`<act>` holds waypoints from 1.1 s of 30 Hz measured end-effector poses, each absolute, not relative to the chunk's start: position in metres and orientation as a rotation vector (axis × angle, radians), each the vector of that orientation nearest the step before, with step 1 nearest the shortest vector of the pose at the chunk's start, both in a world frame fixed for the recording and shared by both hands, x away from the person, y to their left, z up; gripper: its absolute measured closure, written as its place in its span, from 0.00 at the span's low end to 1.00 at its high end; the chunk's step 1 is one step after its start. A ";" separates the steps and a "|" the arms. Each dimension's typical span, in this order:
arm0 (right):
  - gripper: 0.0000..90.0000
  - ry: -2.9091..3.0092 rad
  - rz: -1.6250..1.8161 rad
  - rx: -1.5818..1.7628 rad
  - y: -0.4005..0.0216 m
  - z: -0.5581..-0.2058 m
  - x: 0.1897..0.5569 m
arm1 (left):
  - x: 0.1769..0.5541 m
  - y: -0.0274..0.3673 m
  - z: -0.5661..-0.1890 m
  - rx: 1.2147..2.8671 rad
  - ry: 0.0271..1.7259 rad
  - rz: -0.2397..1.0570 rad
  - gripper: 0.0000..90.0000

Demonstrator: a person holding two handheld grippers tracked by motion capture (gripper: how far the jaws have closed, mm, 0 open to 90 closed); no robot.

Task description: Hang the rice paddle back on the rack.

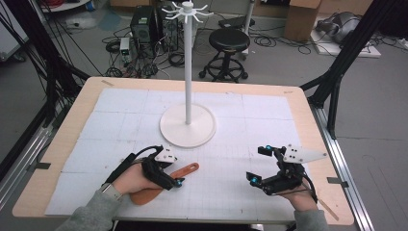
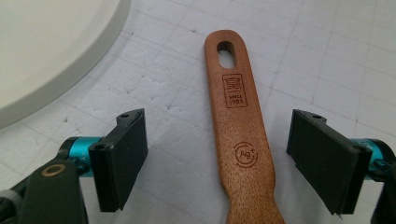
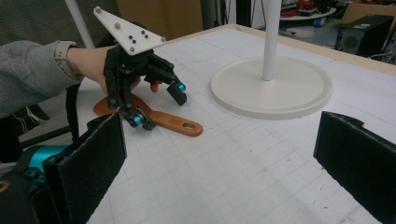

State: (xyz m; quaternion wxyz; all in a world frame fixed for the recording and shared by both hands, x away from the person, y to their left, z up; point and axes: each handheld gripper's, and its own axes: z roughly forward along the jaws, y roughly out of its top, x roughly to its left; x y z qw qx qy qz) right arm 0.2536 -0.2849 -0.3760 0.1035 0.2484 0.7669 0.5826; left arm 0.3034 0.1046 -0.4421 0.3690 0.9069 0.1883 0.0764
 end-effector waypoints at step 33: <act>0.01 2.292 1.695 0.730 -0.281 -0.378 0.253 | 0.300 0.104 -0.436 2.335 0.489 0.151 0.71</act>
